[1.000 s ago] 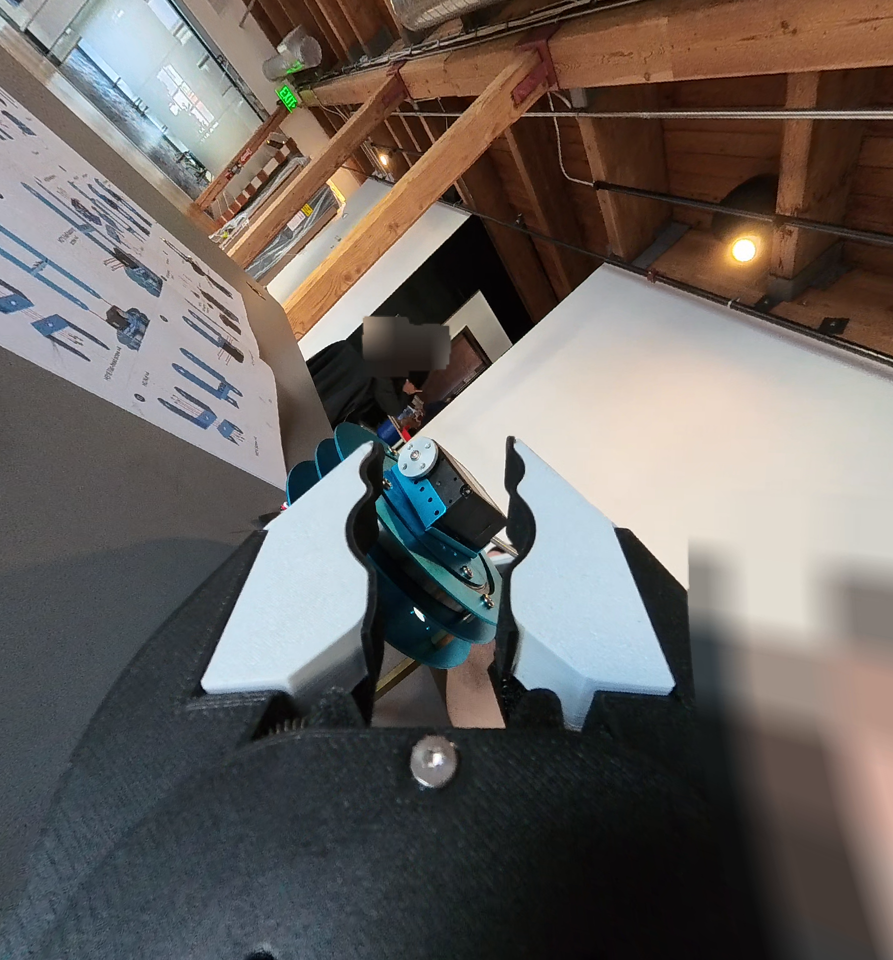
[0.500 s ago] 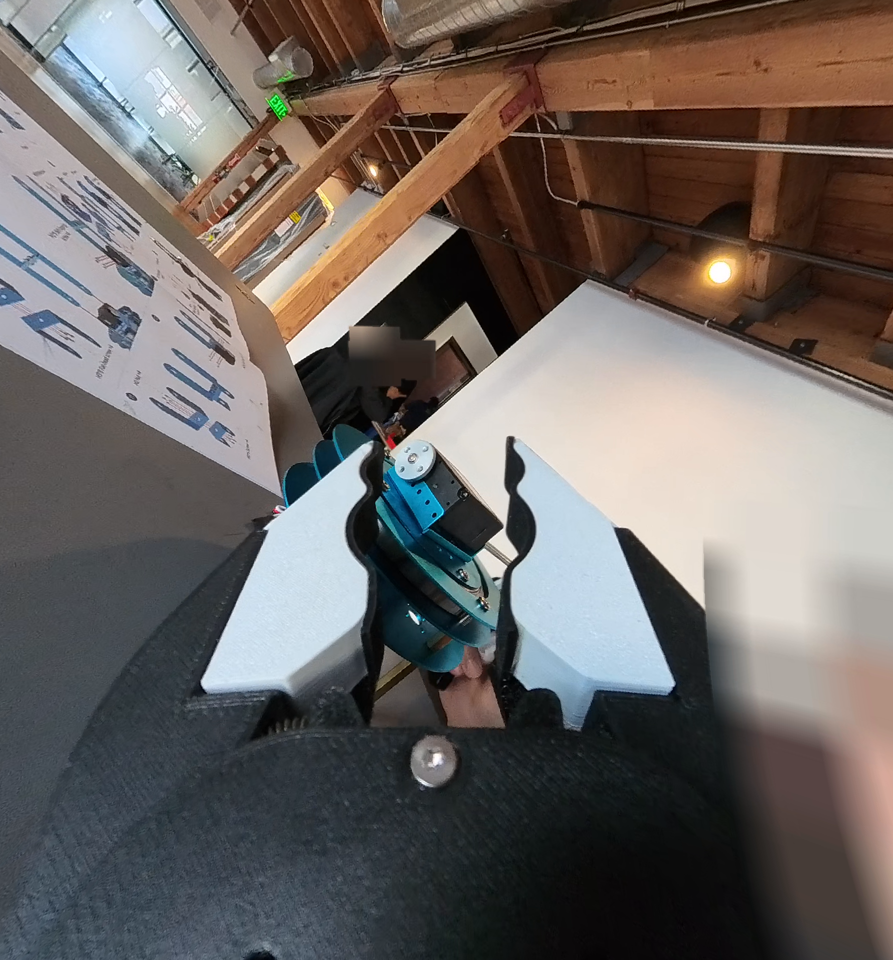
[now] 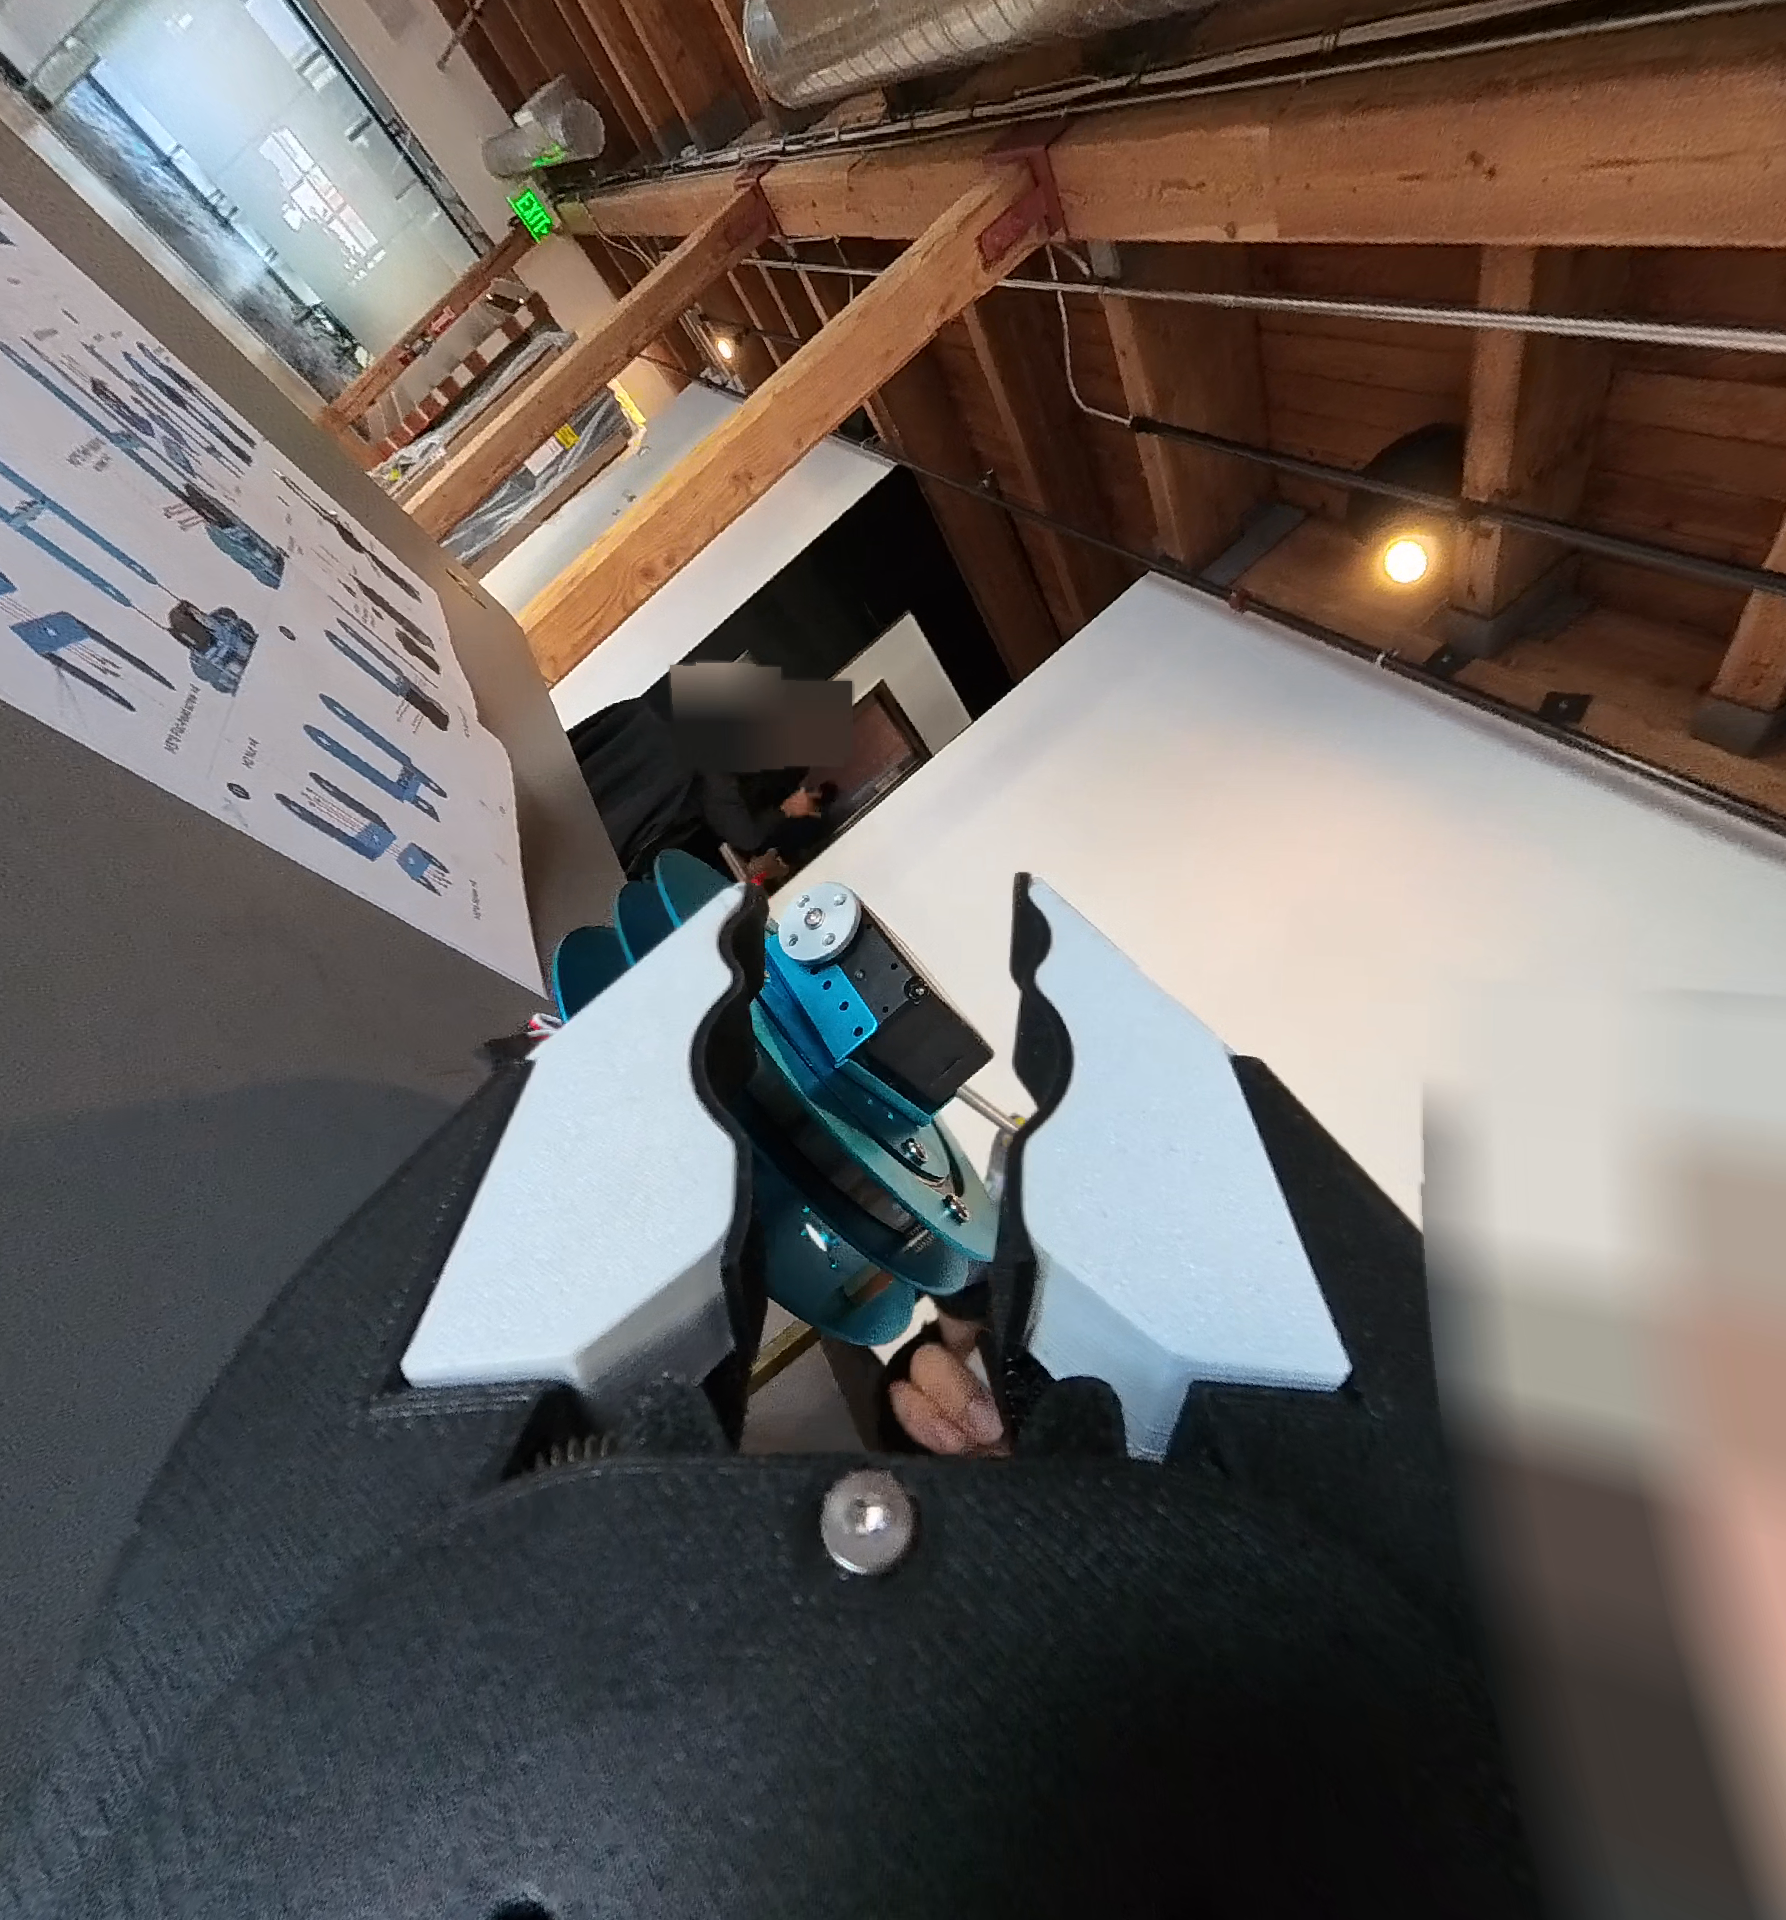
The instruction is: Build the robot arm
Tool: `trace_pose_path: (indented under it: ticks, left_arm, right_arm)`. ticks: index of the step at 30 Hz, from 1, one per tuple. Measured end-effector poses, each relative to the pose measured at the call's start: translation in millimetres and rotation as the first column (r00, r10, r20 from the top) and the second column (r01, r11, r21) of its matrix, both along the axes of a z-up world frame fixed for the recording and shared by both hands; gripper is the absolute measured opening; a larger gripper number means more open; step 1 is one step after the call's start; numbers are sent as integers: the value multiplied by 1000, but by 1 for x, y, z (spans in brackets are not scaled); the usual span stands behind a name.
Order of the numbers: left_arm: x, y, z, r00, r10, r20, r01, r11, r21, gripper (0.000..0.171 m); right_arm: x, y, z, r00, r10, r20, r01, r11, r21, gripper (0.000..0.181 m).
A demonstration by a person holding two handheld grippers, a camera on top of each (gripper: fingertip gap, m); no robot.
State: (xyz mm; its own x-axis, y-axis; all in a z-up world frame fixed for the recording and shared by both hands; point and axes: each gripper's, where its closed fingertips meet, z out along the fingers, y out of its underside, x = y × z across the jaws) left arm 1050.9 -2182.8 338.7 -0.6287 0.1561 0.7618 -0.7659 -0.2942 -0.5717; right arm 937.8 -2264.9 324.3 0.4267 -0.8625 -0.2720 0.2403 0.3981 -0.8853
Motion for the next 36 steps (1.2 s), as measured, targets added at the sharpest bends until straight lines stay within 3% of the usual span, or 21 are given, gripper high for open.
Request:
trace_pose_path:
  ticks: [7, 11, 13, 15, 19, 23, 27, 36]
  left_arm:
    - [-1, 2, 1, 1000, -14, -17, 14, 1000, -11, 49]
    - [2, 5, 2, 1000, -4, -22, 4, 1000, -17, 52]
    - [3, 8, 4, 1000, 2, -25, -3, 1000, -26, 52]
    - [4, 11, 7, 1000, 8, -30, -10, 999, -47, 52]
    - [3, 12, 10, 999, 12, -30, -14, 998, -59, 52]
    - [0, 8, 7, 1000, 7, -2, -7, 1000, -19, 52]
    - [-1, 7, 9, 1000, 12, 16, -12, 1000, -9, 52]
    - [-2, 4, 3, 999, 20, 51, -23, 998, 60, 51]
  right_arm:
    - [-3, -1, 7, 999, -21, 29, 19, 998, 54, 16]
    - [-12, -3, 15, 997, -6, 79, 9, 999, -41, 16]
    - [-23, 2, 26, 985, 35, 169, -4, 984, -179, 15]
    - [-25, 0, 31, 973, 32, 229, 63, 916, -397, 15]
    - [-25, 3, 30, 918, 192, 346, 169, 600, -782, 15]
    - [-24, 1, 18, 855, 382, 350, 211, 360, -909, 16]
    - [-24, -3, 16, 785, 497, 370, 266, 269, -926, 16]
    - [-12, 6, 5, 670, 651, 356, 318, 182, -930, 16]
